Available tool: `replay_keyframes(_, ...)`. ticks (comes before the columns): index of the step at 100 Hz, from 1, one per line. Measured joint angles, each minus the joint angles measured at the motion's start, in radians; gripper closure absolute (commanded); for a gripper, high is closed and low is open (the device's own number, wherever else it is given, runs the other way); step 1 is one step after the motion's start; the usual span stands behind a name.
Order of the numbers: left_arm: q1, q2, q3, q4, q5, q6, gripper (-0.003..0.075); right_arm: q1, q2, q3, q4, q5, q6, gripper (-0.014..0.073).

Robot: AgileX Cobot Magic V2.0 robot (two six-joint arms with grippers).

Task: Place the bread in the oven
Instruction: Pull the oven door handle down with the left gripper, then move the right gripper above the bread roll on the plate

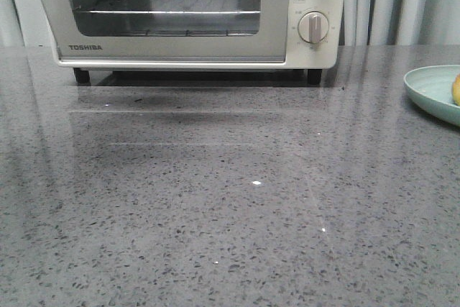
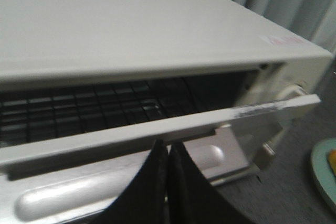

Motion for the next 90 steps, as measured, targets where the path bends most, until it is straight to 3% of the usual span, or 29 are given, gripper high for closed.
replay_keyframes(26,-0.097,-0.234,0.216,-0.064,0.127,0.0,0.0741,0.0,0.0,0.0,0.0,0.139,0.0,0.0669)
replay_keyframes(58,-0.121,-0.621,0.231,-0.019,0.301,0.0,0.0742,0.0,0.003,0.0,0.0,0.118,0.0,0.0655)
replay_keyframes(67,-0.121,-0.717,0.231,-0.001,0.34,0.0,0.0742,0.0,0.018,-0.002,0.0,0.095,0.0,0.0563)
replay_keyframes(82,-0.121,-0.847,0.231,0.02,0.4,0.0,0.0742,0.0,0.086,-0.004,0.0,0.065,0.0,0.0264)
replay_keyframes(90,-0.121,-0.896,0.231,0.026,0.436,0.0,0.0742,0.0,0.137,-0.004,0.0,0.038,0.0,0.018)
